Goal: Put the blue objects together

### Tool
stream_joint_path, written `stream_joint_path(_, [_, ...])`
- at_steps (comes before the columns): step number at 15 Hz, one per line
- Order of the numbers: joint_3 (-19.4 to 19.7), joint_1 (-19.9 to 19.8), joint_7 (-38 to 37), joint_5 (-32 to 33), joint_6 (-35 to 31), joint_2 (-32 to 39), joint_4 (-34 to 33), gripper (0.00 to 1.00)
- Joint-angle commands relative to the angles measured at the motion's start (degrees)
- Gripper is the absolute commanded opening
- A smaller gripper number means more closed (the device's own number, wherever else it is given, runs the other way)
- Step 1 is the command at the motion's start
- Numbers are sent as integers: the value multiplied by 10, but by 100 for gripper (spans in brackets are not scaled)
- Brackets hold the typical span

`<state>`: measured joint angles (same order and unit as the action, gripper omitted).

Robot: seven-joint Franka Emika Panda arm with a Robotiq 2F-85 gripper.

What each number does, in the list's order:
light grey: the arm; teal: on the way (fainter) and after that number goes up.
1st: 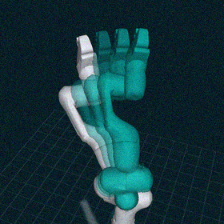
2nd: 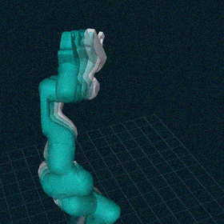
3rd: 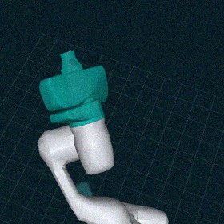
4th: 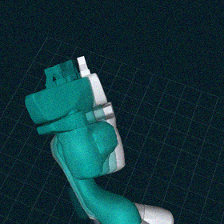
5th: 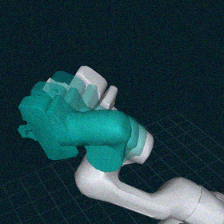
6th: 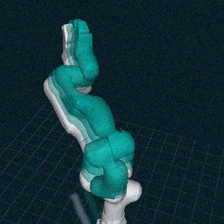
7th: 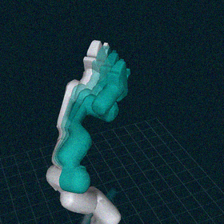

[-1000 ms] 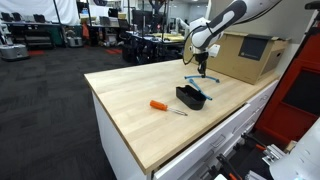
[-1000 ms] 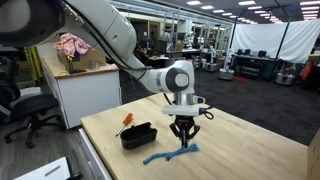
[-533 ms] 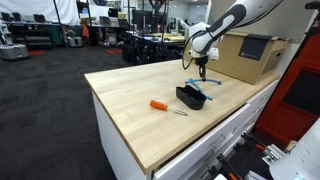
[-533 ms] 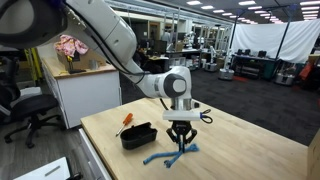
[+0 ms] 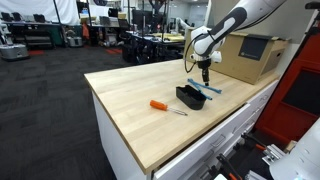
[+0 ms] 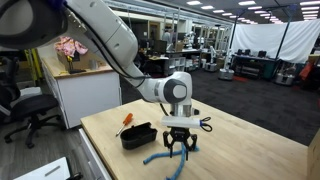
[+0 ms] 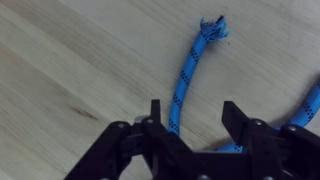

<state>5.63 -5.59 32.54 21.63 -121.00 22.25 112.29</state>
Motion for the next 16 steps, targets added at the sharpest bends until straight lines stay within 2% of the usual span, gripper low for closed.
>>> stream_joint_path(1, [-14, -16, 10, -27, 24, -12, 6, 97])
stream_joint_path(5, [-18, -20, 1, -101, 125, -27, -18, 100])
stream_joint_path(7, [-19, -21, -14, -140, 154, -44, -22, 100])
stream_joint_path(9, [-18, -22, -33, -181, 154, -65, -20, 100])
stream_joint_path(12, [-14, -20, -72, -233, 119, -94, -8, 100])
stream_joint_path(16, [-9, -13, -120, -255, 76, -123, 7, 100])
